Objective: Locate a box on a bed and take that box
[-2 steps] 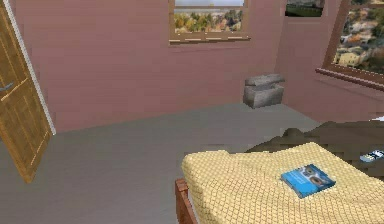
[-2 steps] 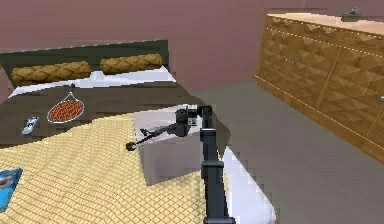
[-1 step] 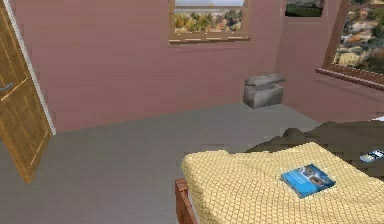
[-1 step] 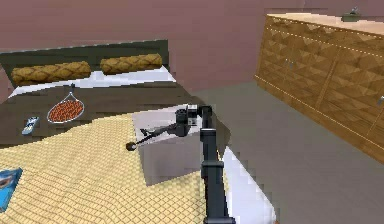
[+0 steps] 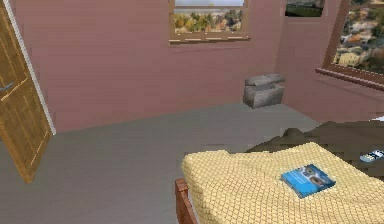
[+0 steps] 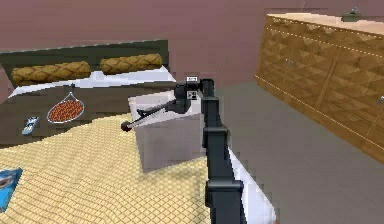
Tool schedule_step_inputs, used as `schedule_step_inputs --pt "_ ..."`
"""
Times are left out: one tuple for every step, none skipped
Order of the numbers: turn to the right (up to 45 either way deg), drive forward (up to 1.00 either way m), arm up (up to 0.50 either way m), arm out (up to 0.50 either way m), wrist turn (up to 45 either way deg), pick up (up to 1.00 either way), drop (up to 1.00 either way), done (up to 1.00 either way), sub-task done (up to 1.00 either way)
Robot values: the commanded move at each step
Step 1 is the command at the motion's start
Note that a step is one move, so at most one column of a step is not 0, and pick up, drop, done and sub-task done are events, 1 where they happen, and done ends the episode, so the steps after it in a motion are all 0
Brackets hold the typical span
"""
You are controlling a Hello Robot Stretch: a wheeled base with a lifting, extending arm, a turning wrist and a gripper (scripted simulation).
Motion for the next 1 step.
schedule_step_inputs --pt "0.0 0.00 0.00 0.00 0.0 0.00 0.00 1.00 0.00"
